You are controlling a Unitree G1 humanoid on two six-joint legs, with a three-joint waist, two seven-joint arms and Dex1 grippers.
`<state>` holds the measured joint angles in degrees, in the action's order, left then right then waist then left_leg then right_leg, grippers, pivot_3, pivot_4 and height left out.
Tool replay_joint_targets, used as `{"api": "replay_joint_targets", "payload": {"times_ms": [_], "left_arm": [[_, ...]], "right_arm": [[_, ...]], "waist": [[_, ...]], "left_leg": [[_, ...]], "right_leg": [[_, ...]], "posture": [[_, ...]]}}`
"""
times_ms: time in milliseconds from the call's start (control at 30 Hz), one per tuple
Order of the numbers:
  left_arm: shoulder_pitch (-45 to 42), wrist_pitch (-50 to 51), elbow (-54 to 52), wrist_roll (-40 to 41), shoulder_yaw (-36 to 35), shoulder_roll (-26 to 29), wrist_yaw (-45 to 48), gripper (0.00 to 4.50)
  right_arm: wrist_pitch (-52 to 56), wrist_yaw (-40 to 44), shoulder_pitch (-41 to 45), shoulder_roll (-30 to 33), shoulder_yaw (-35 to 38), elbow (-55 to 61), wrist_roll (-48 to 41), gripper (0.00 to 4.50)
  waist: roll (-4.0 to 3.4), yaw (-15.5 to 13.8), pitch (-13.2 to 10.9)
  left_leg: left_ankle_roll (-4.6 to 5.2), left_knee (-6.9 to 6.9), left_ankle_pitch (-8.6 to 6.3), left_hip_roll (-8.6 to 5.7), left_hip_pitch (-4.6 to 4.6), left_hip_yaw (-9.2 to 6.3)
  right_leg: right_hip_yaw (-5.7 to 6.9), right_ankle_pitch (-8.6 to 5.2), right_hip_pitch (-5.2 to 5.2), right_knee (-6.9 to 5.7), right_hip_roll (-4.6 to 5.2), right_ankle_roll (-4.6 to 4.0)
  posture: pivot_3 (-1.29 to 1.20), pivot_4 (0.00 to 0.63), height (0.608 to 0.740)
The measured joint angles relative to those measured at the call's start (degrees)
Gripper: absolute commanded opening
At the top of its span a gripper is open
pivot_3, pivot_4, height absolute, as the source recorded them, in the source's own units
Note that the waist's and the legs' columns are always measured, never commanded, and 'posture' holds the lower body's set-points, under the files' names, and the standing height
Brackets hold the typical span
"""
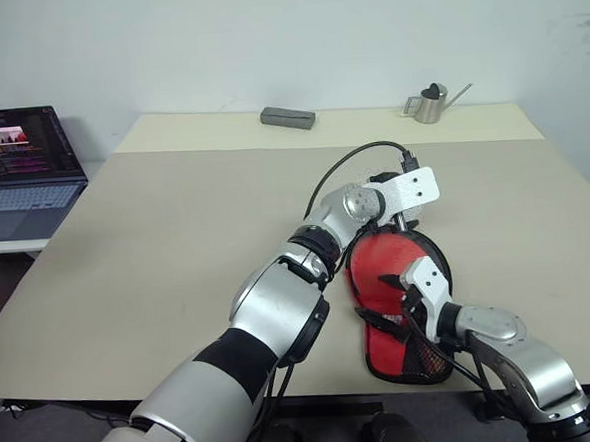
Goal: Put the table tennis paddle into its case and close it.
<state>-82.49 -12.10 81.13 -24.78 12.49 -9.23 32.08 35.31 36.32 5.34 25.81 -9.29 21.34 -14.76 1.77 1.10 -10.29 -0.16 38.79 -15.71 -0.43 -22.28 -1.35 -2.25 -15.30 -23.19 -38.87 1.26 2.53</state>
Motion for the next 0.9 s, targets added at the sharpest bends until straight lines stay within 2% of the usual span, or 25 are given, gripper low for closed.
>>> {"api": "replay_joint_targets", "payload": {"times_ms": [100, 300, 533, 667, 767, 900], "left_arm": [[0.00, -2.51, -0.30, 1.68, -0.80, -0.02, 4.47, 4.48], [-0.09, -5.90, -2.44, 9.42, -6.71, 0.02, 13.01, 4.48], [0.42, -5.41, -9.22, 21.23, -13.77, 1.67, 27.06, 4.48], [5.74, -3.38, -15.82, 23.27, -13.84, 7.71, 32.32, 4.48], [9.49, 1.56, -20.60, 24.24, -13.99, 16.35, 34.38, 4.48], [12.32, 6.40, -28.79, 25.28, -13.82, 23.14, 36.20, 4.48]], "right_arm": [[-0.10, 0.87, 1.01, -0.03, -0.38, -1.02, 0.00, 4.50], [-0.93, 2.41, 3.57, -0.37, -0.86, -4.21, 0.00, 4.50], [-1.16, 3.34, 4.75, -0.78, -0.51, -5.85, -0.56, 4.50], [-1.18, 3.91, 4.66, -0.42, 0.20, -5.95, -1.19, 4.50], [-1.23, 5.04, 4.03, 0.84, 1.36, -5.72, -2.32, 4.50], [-1.01, 6.47, 3.35, 3.37, 3.12, -4.58, -3.24, 4.50]], "waist": [[0.00, 0.55, 0.05], [0.01, 0.86, 0.07], [-0.01, 0.93, 0.09], [-0.11, 1.16, 0.15], [-0.10, 1.23, 0.14], [-0.01, 0.13, 0.17]], "left_leg": [[0.00, 0.00, 0.00, 0.00, 0.04, 0.01], [0.00, 0.00, 0.00, 0.02, 0.24, 0.08], [0.00, 0.00, 0.00, 0.04, 0.28, 0.10], [0.00, -0.01, 0.01, 0.09, 0.33, 0.11], [0.00, -0.01, 0.01, 0.12, 0.27, 0.05], [0.00, 0.03, 0.00, 0.03, 0.15, -0.02]], "right_leg": [[-0.02, 0.00, 0.03, -0.01, 0.00, 0.00], [-0.11, 0.00, 0.12, -0.06, -0.05, 0.00], [-0.14, 0.00, 0.14, -0.07, -0.08, 0.00], [-0.18, 0.01, 0.14, -0.10, -0.09, -0.01], [-0.16, 0.01, 0.11, -0.10, -0.08, -0.02], [-0.03, 0.17, 0.15, 0.01, 0.07, -0.28]], "posture": [[0.00, 0.150, 0.740], [0.00, 0.150, 0.740], [0.00, 0.150, 0.740], [0.00, 0.150, 0.740], [0.00, 0.150, 0.740], [0.00, 0.150, 0.740]]}}
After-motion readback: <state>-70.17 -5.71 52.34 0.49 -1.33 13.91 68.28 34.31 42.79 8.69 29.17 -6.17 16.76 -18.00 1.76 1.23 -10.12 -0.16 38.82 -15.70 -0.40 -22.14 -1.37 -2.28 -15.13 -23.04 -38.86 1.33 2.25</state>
